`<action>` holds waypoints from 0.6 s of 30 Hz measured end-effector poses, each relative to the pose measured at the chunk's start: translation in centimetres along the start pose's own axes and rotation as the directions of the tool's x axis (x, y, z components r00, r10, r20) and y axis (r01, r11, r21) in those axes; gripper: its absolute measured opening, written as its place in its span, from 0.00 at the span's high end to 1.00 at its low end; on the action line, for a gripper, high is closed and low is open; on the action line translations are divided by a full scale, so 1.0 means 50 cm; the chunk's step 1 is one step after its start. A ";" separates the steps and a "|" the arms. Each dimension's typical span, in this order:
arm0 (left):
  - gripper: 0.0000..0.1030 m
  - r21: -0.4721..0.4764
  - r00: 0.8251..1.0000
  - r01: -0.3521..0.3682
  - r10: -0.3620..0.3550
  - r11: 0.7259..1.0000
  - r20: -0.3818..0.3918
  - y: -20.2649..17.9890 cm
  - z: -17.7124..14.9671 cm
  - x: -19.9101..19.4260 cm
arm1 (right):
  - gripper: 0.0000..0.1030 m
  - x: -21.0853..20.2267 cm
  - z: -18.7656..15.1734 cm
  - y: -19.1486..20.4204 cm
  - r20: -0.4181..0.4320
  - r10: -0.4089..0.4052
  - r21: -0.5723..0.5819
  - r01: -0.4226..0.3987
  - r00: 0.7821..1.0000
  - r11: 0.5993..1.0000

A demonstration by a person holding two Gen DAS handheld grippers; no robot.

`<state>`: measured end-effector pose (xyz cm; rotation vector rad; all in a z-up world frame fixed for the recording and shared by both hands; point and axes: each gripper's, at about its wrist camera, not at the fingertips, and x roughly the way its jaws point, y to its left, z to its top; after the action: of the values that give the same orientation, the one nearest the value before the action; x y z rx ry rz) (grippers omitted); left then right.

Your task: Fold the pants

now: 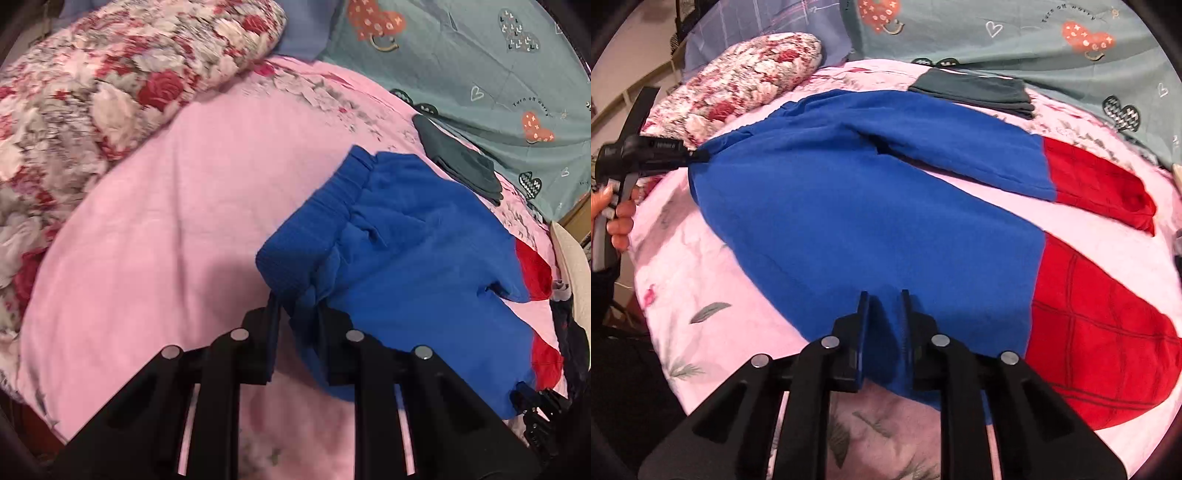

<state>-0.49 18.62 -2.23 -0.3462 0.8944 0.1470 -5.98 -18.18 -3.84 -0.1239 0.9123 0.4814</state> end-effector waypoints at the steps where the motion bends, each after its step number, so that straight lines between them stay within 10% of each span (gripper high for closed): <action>1: 0.82 0.007 1.000 -0.012 0.012 1.000 -0.009 0.000 0.001 0.005 | 0.79 0.001 0.000 -0.001 0.001 0.021 0.002 -0.021 1.000 1.000; 8: 0.25 0.026 0.993 -0.112 0.113 0.993 -0.022 0.003 -0.003 0.053 | 0.64 -0.006 -0.011 0.014 -0.034 0.066 -0.030 -0.067 0.997 0.997; 15: 0.11 0.184 0.984 -0.129 0.102 0.975 0.146 -0.057 0.054 -0.052 | 0.62 -0.070 0.042 -0.023 0.018 0.135 0.014 -0.136 0.991 0.991; 18: 0.08 0.233 0.989 -0.110 0.082 0.966 0.127 -0.090 0.136 -0.008 | 0.44 -0.085 0.147 -0.042 0.077 0.101 0.015 -0.103 0.992 0.995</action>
<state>5.46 16.84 3.05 -0.0679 0.8037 0.1454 -1.84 -19.27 3.80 -0.0414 0.8514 0.5686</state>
